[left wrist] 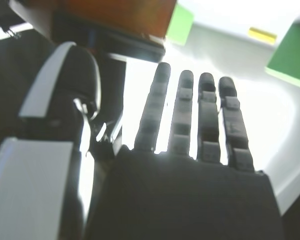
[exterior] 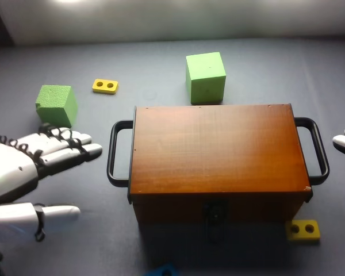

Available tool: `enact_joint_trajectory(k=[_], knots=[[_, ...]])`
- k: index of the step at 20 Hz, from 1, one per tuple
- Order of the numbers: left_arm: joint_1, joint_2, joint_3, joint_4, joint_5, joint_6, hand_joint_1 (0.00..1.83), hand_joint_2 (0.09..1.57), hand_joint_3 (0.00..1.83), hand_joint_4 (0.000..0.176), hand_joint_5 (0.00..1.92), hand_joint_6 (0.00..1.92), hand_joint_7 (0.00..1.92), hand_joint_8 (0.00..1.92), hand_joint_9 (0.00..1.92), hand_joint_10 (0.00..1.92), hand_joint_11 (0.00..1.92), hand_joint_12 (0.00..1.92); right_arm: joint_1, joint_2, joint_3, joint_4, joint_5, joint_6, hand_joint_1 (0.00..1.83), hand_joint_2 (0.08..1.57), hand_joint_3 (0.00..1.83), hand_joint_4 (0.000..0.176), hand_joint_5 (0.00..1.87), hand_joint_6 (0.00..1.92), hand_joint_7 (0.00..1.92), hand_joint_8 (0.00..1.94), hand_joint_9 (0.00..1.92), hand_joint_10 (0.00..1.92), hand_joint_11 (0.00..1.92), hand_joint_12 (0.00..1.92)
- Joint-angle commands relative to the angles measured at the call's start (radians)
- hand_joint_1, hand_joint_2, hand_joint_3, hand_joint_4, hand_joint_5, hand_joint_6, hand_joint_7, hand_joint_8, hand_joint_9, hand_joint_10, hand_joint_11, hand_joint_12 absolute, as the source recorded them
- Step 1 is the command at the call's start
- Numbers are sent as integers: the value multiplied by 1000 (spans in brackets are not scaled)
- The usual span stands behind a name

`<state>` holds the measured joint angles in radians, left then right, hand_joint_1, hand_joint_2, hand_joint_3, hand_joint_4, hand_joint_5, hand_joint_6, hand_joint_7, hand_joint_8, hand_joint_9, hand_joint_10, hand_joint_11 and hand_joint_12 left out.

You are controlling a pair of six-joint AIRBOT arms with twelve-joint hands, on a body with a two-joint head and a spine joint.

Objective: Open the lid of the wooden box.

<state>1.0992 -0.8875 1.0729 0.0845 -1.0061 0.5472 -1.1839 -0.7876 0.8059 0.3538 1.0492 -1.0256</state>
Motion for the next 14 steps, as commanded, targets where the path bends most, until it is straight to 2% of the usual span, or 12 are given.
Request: enact_joint_trajectory(k=[1,6,9,14], knots=[[-10,-4,5,-11,-96,-12,133,1385,9,4,111,31,0,0,0,0,0,0,13,-3,6,-8,96,2,383,1382,1,0,82,1,18,1,0,0,0,0],[-31,-36,22,34,-65,-48,80,1395,9,0,124,26,0,0,0,0,0,0,36,-25,23,-13,55,2,390,1386,1,0,38,0,0,0,0,0,0,0],[-51,-57,32,59,-51,-68,132,1410,10,0,132,24,1,0,0,0,0,0,54,-41,35,-25,20,2,354,1402,7,0,28,8,0,0,0,0,0,0],[-54,-61,31,72,-66,-80,95,1431,15,0,125,17,0,0,0,0,0,0,90,-66,51,-56,-30,2,304,1400,2,0,44,8,9,3,0,0,0,0]])
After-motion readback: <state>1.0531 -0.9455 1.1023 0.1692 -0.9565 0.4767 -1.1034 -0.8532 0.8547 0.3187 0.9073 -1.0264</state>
